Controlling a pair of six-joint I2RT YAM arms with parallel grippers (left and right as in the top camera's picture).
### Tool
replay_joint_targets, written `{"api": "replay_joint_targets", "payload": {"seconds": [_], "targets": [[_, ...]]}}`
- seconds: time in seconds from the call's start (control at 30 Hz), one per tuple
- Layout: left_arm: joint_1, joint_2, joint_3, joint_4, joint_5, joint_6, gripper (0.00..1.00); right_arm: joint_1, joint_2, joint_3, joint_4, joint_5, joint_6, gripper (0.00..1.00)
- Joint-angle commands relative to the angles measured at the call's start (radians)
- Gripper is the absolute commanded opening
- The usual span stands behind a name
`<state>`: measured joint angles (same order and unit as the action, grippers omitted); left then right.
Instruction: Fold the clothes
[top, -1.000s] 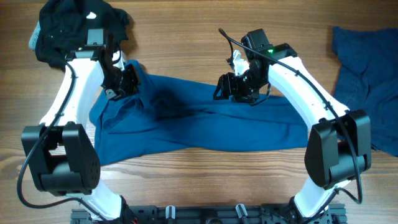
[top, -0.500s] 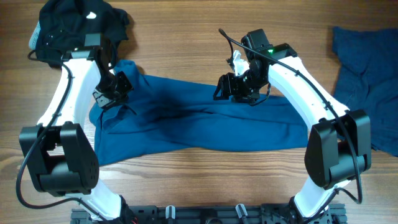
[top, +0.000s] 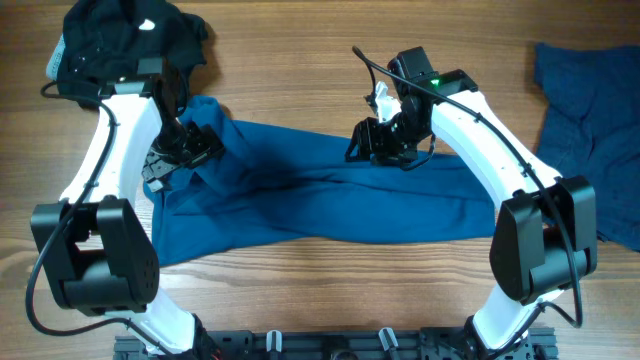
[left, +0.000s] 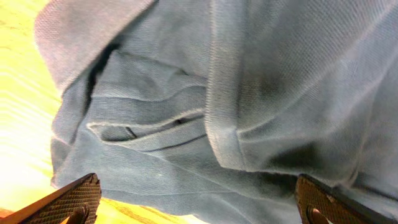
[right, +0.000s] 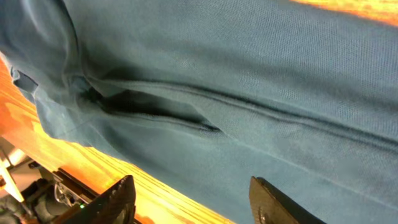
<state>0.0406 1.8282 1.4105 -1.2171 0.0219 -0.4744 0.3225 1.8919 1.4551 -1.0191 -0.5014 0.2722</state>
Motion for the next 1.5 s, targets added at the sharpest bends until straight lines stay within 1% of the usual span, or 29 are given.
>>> {"api": "replay_joint_targets", "payload": {"seconds": [0.0, 0.2, 0.27, 0.3, 0.37, 0.4, 0.43, 0.5, 0.6, 0.7, 0.77, 0.8, 0.93, 1.03, 1.07, 1.1, 1.13, 1.17, 1.2, 1.27, 1.3, 1.37, 1.4, 1.43, 1.47], "targets": [[0.003, -0.086, -0.002, 0.001, -0.058, -0.062, 0.99, 0.005, -0.039, -0.008, -0.031, -0.004, 0.02, 0.54], [-0.011, -0.296, 0.002, 0.036, -0.057, -0.028, 0.97, 0.005, -0.145, -0.008, -0.099, 0.195, 0.129, 0.54], [-0.02, -0.348, 0.002, 0.028, -0.053, -0.027, 0.99, 0.005, -0.19, -0.008, -0.143, 0.267, 0.169, 0.53], [-0.029, -0.394, 0.002, 0.015, -0.042, -0.027, 1.0, 0.005, -0.225, -0.008, -0.185, 0.328, 0.212, 0.53], [-0.039, -0.44, 0.002, 0.003, -0.011, -0.028, 1.0, 0.005, -0.271, -0.008, -0.265, 0.429, 0.294, 0.59], [-0.042, -0.455, 0.002, -0.005, 0.002, -0.028, 1.0, 0.005, -0.288, -0.008, -0.303, 0.468, 0.326, 0.65], [-0.046, -0.465, 0.002, -0.015, 0.013, -0.028, 1.0, 0.005, -0.303, -0.008, -0.338, 0.505, 0.352, 1.0], [-0.051, -0.473, 0.001, -0.035, 0.039, -0.028, 1.0, 0.005, -0.32, -0.009, -0.381, 0.546, 0.366, 0.99], [-0.071, -0.463, -0.006, -0.08, 0.117, -0.027, 1.0, 0.002, -0.327, -0.016, -0.405, 0.555, 0.377, 1.0], [-0.113, -0.453, -0.045, -0.072, 0.192, 0.031, 1.0, -0.031, -0.327, -0.043, -0.396, 0.554, 0.41, 1.0], [-0.143, -0.452, -0.081, -0.052, 0.203, 0.041, 1.0, -0.063, -0.327, -0.058, -0.38, 0.554, 0.409, 1.0], [-0.162, -0.452, -0.105, -0.034, 0.203, 0.041, 1.0, -0.09, -0.327, -0.065, -0.37, 0.554, 0.402, 1.0], [-0.236, -0.452, -0.24, 0.126, 0.235, 0.035, 1.0, -0.198, -0.327, -0.082, -0.311, 0.473, 0.266, 1.0], [-0.272, -0.451, -0.341, 0.282, 0.244, -0.038, 0.99, -0.242, -0.327, -0.103, -0.214, 0.373, 0.146, 0.99], [-0.285, -0.449, -0.378, 0.349, 0.244, -0.065, 0.98, -0.246, -0.325, -0.113, -0.179, 0.335, 0.113, 0.97], [-0.292, -0.446, -0.401, 0.397, 0.244, -0.079, 0.95, -0.247, -0.325, -0.121, -0.145, 0.294, 0.091, 0.86], [-0.301, -0.437, -0.438, 0.478, 0.244, -0.109, 0.92, -0.247, -0.324, -0.131, -0.113, 0.263, 0.089, 0.7], [-0.306, -0.429, -0.455, 0.522, 0.244, -0.133, 0.88, -0.245, -0.321, -0.14, -0.081, 0.24, 0.091, 0.59], [-0.315, -0.412, -0.478, 0.59, 0.245, -0.175, 0.84, -0.243, -0.316, -0.144, -0.057, 0.229, 0.09, 0.5], [-0.327, -0.373, -0.499, 0.692, 0.274, -0.225, 0.77, -0.241, -0.299, -0.152, -0.012, 0.23, 0.093, 0.38], [-0.332, -0.352, -0.501, 0.731, 0.296, -0.24, 0.71, -0.241, -0.293, -0.158, 0.008, 0.231, 0.093, 0.32], [-0.351, -0.286, -0.501, 0.844, 0.374, -0.242, 0.63, -0.242, -0.261, -0.181, 0.067, 0.239, 0.097, 0.18], [-0.358, -0.262, -0.501, 0.879, 0.386, -0.242, 0.62, -0.243, -0.248, -0.187, 0.084, 0.24, 0.097, 0.13], [-0.37, -0.233, -0.501, 0.914, 0.389, -0.241, 0.62, -0.246, -0.228, -0.189, 0.093, 0.252, 0.098, 0.06], [-0.385, -0.202, -0.501, 0.947, 0.386, -0.241, 0.62, -0.249, -0.202, -0.189, 0.105, 0.271, 0.108, 0.04]]}}
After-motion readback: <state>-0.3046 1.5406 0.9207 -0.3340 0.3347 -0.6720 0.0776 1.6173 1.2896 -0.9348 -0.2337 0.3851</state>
